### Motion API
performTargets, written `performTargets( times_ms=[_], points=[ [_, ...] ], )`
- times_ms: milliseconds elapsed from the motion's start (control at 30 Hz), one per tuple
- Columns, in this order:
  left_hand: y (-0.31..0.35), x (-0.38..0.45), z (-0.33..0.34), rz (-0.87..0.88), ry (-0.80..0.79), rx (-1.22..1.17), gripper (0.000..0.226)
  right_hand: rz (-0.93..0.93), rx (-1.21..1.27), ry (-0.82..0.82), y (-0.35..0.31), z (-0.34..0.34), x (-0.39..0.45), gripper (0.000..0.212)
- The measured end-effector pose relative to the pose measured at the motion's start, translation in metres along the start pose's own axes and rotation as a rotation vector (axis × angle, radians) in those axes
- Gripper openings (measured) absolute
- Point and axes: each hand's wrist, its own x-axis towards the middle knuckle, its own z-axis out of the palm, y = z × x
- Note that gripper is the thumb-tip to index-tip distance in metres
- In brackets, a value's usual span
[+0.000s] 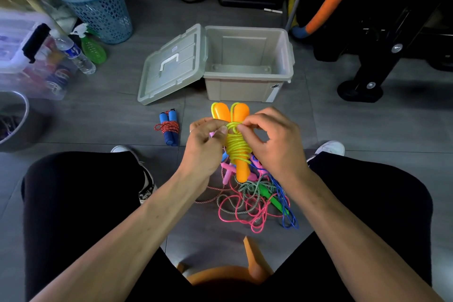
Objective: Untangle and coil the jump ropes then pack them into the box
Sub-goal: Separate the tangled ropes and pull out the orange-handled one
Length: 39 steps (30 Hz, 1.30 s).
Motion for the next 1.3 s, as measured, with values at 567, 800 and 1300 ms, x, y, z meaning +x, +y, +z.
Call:
performTargets(
  times_ms=[567, 800, 1300],
  points=[
    [0.015, -0.008, 0.002, 0.362, 0.080, 0.218, 0.029, 0.082, -0.051, 0.039, -0.015, 0.004, -0.005, 0.011],
    [0.018, -0.015, 0.005, 0.325, 0.145, 0.104, 0.027, 0.029, -0.133, 0.016, -0.012, 0.003, -0.004, 0.014],
    [0.021, -0.004, -0.002, -0.175, -0.067, -0.336, 0.010, 0.076, -0.040, -0.210, -0.018, -0.002, -0.005, 0.017]
  ],
)
